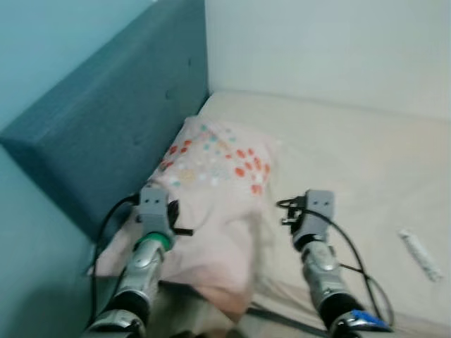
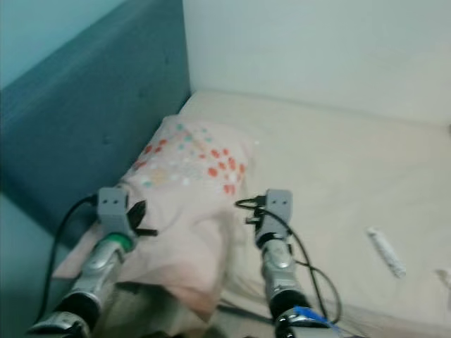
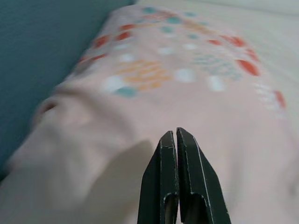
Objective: Clean up the room
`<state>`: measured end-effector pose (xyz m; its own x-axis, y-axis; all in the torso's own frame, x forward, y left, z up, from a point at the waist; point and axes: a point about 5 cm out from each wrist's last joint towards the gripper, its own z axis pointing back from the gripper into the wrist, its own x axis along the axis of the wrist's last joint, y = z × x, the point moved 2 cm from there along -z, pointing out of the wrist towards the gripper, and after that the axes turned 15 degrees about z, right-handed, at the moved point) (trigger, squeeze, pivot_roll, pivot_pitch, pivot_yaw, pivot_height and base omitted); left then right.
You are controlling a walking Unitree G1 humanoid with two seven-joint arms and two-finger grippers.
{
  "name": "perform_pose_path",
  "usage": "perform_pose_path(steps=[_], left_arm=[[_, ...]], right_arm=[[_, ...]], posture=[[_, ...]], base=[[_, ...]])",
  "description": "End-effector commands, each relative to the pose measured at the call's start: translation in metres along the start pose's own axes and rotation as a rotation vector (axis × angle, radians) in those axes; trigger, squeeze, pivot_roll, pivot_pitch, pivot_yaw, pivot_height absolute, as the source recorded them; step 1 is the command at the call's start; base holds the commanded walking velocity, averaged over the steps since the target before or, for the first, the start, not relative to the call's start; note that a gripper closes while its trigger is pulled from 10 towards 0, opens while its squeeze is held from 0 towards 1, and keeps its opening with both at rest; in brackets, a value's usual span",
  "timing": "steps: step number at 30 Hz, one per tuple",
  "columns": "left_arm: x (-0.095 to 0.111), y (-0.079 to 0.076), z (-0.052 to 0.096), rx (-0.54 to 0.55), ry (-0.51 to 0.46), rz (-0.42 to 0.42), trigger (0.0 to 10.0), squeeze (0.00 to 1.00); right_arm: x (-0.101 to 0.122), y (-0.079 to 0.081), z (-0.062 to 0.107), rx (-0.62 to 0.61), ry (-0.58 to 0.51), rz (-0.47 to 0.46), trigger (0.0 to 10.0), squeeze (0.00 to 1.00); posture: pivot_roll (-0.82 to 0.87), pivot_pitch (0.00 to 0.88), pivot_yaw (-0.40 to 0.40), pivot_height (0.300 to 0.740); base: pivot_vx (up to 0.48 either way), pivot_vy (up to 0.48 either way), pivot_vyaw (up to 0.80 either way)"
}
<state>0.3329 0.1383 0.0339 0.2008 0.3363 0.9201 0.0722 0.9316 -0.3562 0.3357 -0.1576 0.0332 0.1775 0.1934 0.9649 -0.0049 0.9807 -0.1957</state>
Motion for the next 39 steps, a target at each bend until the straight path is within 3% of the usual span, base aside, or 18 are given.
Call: perform_pose_path(steps=[1, 9, 17, 39], left_arm=[[0.0012, -0.0021, -0.0003, -0.002, -0.010, -0.024, 10.0, 0.00], [0.0049, -0.0040, -0.0035, -0.003, -0.017, 0.040, 10.0, 0.00], [0.0056, -0.0040, -0.0040, -0.004, -0.014, 0.027, 10.0, 0.00], [0.0086, -0.0054, -0.0049, 0.007, -0.028, 0.004, 10.0, 0.00]], right_arm=[[-0.0089, -0.0023, 0.0032, -0.003, 0.036, -0.004, 10.0, 0.00], [-0.0100, -0.0024, 0.0032, 0.000, 0.044, -0.014, 10.0, 0.00], [-0.0126, 0.0000, 0.0039, 0.018, 0.057, -0.030, 10.0, 0.00], [-0.0092, 0.0056, 0.0042, 0.065, 0.024, -0.015, 10.0, 0.00]], posture=[[0.10, 0.000, 0.081, 0.740], [0.10, 0.000, 0.077, 0.740], [0.09, 0.000, 0.080, 0.740], [0.08, 0.000, 0.074, 0.740]], base=[[0.000, 0.000, -0.80], [0.000, 0.000, -0.80], [0.000, 0.000, -0.78], [0.000, -0.013, 0.00]])
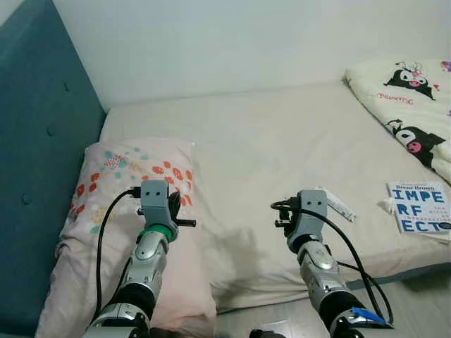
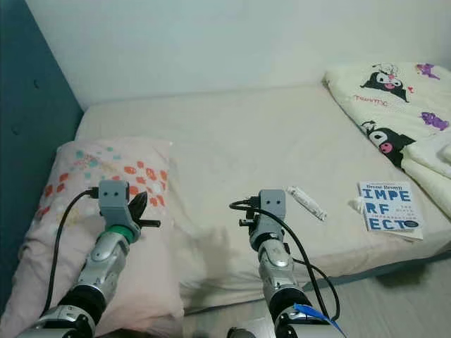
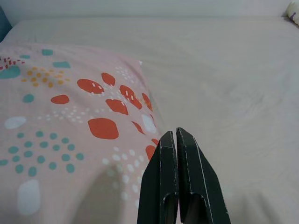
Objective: Clean up the room
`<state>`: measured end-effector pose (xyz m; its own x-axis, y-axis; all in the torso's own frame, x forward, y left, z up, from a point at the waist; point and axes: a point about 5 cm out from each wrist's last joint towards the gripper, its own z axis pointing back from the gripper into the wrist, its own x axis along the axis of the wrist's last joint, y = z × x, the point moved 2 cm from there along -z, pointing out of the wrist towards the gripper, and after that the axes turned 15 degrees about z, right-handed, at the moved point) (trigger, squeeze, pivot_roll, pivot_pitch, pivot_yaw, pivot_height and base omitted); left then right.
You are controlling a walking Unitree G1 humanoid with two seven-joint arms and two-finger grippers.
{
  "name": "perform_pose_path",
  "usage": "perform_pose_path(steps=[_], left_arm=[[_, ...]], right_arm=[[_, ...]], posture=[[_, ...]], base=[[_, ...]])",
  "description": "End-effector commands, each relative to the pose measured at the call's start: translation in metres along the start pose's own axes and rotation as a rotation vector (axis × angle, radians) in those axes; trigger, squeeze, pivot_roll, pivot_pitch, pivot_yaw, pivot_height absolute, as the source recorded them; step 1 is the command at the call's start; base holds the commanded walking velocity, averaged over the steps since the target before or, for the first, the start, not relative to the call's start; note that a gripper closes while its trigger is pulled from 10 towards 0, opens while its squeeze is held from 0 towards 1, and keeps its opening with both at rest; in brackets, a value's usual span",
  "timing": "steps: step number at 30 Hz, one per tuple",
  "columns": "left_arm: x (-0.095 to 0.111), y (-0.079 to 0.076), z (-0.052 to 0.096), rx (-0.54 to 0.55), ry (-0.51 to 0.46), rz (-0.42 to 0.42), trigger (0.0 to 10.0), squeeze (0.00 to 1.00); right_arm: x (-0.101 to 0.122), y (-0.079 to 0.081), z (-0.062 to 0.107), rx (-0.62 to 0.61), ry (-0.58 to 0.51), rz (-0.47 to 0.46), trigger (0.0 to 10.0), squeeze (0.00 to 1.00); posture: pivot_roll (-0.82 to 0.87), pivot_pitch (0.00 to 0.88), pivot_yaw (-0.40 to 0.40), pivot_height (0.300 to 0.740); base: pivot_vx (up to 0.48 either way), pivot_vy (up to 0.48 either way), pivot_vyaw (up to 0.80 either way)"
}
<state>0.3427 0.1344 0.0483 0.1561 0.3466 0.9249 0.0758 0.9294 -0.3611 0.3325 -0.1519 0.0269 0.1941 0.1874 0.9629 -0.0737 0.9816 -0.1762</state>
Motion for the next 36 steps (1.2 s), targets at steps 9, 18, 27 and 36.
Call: perform_pose_path(steps=[9, 18, 27, 36], left_arm=[[-0.0068, 0.0011, 0.0039, 0.007, 0.022, -0.017, 10.0, 0.00], [-0.0078, 0.0004, 0.0037, 0.006, 0.028, -0.022, 10.0, 0.00], [-0.0080, 0.0004, 0.0034, 0.009, 0.033, -0.026, 10.0, 0.00], [-0.0082, -0.0001, 0.0034, 0.007, 0.036, -0.033, 10.0, 0.00]], right_arm=[[-0.0036, -0.0011, 0.0021, -0.005, 0.006, -0.010, 10.0, 0.00], [-0.0036, -0.0012, 0.0022, -0.004, 0.005, -0.010, 10.0, 0.00], [-0.0037, -0.0010, 0.0020, -0.004, 0.007, -0.013, 10.0, 0.00], [-0.0050, -0.0016, 0.0025, -0.005, 0.013, -0.018, 10.0, 0.00]], posture=[[0.08, 0.000, 0.074, 0.740], [0.08, 0.000, 0.074, 0.740], [0.08, 0.000, 0.075, 0.740], [0.08, 0.000, 0.075, 0.740]], base=[[0.000, -0.435, 0.00], [0.000, -0.480, 0.00], [0.000, -0.480, 0.00], [0.000, -0.480, 0.00]])
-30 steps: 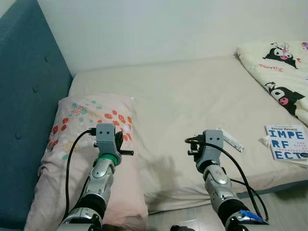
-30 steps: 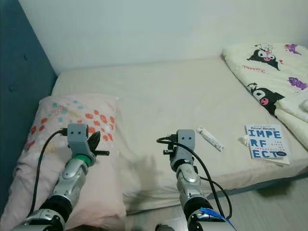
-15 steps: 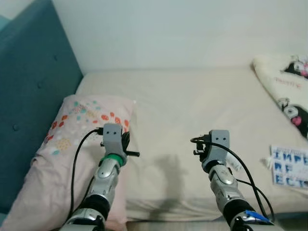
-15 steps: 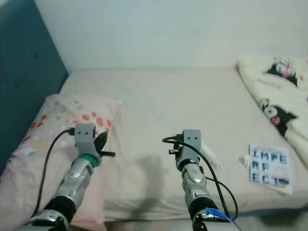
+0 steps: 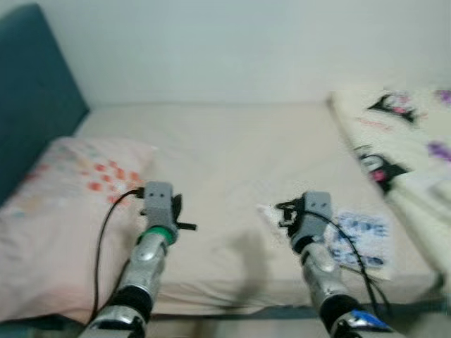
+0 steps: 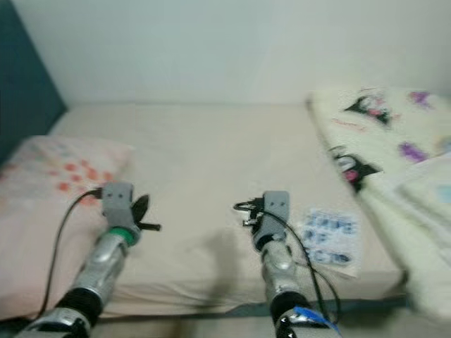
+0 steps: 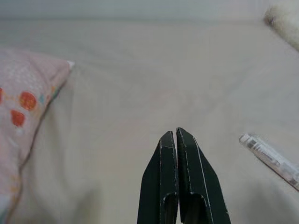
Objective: Clean up the room
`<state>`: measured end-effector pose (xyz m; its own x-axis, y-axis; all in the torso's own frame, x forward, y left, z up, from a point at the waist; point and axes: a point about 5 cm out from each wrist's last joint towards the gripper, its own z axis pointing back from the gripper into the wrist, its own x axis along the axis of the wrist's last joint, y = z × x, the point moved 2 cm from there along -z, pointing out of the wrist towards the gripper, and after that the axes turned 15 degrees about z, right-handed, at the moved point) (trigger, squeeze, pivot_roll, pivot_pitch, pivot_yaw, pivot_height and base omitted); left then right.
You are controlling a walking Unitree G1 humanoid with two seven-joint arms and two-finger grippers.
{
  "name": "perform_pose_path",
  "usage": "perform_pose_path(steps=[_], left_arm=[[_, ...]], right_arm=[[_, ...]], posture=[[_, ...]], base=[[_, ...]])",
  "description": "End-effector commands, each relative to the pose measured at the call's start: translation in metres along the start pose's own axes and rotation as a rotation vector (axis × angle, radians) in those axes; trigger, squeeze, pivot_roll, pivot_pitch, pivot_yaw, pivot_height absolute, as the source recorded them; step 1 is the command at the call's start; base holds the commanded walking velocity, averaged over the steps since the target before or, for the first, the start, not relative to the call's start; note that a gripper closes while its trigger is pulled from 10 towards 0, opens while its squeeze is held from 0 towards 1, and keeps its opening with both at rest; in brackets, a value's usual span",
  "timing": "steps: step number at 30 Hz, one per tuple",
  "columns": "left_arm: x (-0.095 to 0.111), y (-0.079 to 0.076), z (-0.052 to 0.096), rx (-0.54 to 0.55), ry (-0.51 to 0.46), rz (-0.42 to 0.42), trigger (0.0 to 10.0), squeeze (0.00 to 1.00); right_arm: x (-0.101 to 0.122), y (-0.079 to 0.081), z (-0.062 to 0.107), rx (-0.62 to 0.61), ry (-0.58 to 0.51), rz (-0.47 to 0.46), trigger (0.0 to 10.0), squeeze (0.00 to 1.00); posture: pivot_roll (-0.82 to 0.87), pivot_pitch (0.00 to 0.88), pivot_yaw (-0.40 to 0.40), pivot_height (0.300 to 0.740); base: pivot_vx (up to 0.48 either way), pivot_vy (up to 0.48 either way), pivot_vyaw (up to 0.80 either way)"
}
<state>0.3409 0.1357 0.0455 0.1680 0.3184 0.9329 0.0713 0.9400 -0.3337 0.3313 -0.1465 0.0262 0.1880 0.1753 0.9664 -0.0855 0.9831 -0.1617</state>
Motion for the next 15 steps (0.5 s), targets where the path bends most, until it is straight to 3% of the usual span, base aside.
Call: perform_pose_path(steps=[1, 4, 7, 15], left_arm=[[-0.0059, -0.0024, 0.0017, -0.003, 0.023, -0.006, 10.0, 0.00], [-0.0118, -0.0048, 0.0014, -0.028, 0.078, -0.010, 10.0, 0.00], [-0.0152, -0.0101, 0.0016, -0.065, 0.102, -0.064, 10.0, 0.00], [-0.0151, -0.0092, 0.0010, -0.051, 0.104, -0.083, 10.0, 0.00]], right_arm=[[-0.0055, -0.0072, 0.0021, -0.020, 0.022, -0.007, 10.0, 0.00], [-0.0060, -0.0073, 0.0022, -0.021, 0.024, -0.009, 10.0, 0.00], [-0.0061, -0.0071, 0.0022, -0.019, 0.025, -0.011, 10.0, 0.00], [-0.0065, -0.0069, 0.0023, -0.019, 0.027, -0.016, 10.0, 0.00]], posture=[[0.08, 0.000, 0.075, 0.740], [0.08, 0.000, 0.076, 0.740], [0.08, 0.000, 0.076, 0.740], [0.08, 0.000, 0.077, 0.740]], base=[[0.000, -0.480, 0.00], [0.000, 0.000, 0.00], [0.000, 0.480, 0.00], [0.000, 0.480, 0.00]])
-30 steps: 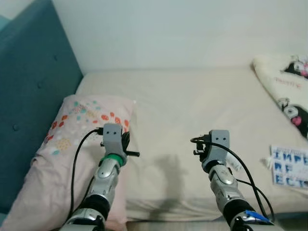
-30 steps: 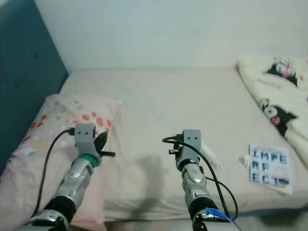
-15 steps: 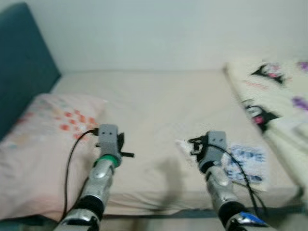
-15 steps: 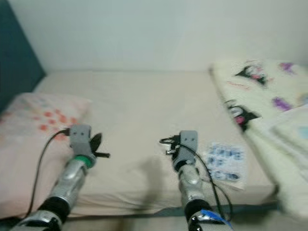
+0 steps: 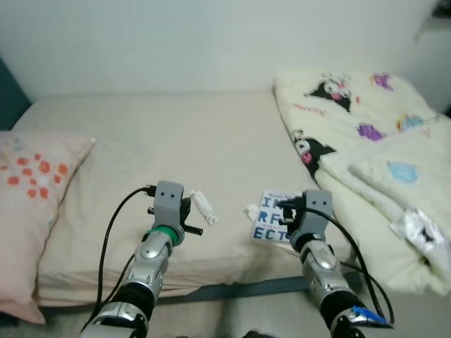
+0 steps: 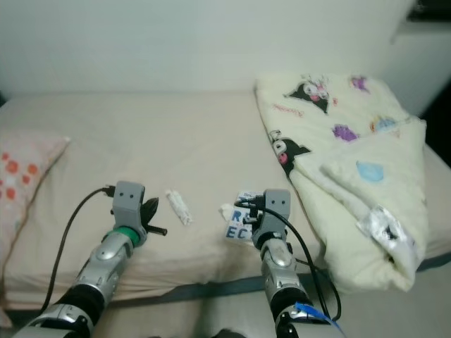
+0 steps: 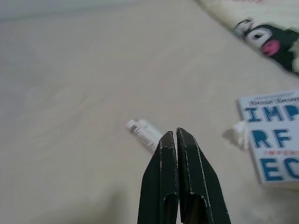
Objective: Clean up the room
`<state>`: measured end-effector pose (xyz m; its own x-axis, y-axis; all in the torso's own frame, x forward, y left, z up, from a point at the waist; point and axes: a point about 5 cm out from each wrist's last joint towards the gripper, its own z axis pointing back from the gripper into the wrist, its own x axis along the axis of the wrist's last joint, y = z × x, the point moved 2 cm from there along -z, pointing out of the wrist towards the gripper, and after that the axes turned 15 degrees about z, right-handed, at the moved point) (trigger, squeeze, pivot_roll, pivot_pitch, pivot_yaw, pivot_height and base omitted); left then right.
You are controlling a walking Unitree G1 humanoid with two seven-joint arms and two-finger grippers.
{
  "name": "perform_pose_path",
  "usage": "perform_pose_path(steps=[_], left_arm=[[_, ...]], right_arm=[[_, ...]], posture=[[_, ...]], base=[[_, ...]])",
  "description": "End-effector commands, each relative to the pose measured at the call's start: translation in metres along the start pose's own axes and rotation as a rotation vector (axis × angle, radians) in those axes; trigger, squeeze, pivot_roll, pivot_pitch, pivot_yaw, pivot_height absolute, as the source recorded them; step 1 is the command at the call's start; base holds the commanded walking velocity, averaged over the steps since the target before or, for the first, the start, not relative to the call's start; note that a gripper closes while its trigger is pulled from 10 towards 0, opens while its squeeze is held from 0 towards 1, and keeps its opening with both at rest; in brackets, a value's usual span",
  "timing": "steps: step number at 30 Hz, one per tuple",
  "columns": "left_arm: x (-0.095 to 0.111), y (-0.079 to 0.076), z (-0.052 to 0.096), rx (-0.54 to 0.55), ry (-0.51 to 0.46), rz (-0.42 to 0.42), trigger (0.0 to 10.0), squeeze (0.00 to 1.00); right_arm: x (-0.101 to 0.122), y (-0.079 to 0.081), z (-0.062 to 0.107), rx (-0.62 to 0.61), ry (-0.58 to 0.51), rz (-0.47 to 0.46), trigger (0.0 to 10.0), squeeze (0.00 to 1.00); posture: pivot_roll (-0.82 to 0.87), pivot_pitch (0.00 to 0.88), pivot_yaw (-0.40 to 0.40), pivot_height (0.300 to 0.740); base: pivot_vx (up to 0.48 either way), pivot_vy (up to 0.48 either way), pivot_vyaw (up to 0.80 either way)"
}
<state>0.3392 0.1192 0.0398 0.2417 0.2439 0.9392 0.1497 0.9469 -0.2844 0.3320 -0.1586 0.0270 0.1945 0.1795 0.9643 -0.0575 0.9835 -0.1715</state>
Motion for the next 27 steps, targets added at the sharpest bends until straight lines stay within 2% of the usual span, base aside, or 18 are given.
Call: perform_pose_path(steps=[1, 5, 11, 21, 27], left_arm=[[-0.0047, 0.0044, 0.0020, 0.019, 0.023, -0.023, 10.0, 0.00], [-0.0050, 0.0051, 0.0015, 0.029, 0.029, -0.026, 10.0, 0.00], [-0.0049, -0.0005, 0.0007, 0.003, 0.030, -0.051, 10.0, 0.00], [-0.0103, -0.0010, 0.0013, -0.006, 0.064, -0.016, 10.0, 0.00], [-0.0080, -0.0033, 0.0008, -0.014, 0.044, -0.018, 10.0, 0.00]], right_arm=[[-0.0054, 0.0052, 0.0023, 0.010, 0.021, -0.020, 10.0, 0.00], [-0.0057, 0.0052, 0.0024, 0.010, 0.022, -0.022, 10.0, 0.00], [-0.0063, 0.0055, 0.0028, 0.014, 0.022, -0.022, 10.0, 0.00], [-0.0081, 0.0056, 0.0036, 0.014, 0.028, -0.029, 10.0, 0.00], [-0.0066, 0.0022, 0.0034, -0.002, 0.018, -0.021, 10.0, 0.00]], posture=[[0.08, 0.000, 0.077, 0.740], [0.08, 0.000, 0.077, 0.740], [0.08, 0.000, 0.076, 0.740], [0.08, 0.000, 0.076, 0.740], [0.08, 0.000, 0.073, 0.740]], base=[[0.000, 0.480, 0.00], [0.000, 0.429, 0.00], [0.000, 0.000, 0.00], [0.000, 0.000, 0.00], [0.000, 0.000, 0.00]])
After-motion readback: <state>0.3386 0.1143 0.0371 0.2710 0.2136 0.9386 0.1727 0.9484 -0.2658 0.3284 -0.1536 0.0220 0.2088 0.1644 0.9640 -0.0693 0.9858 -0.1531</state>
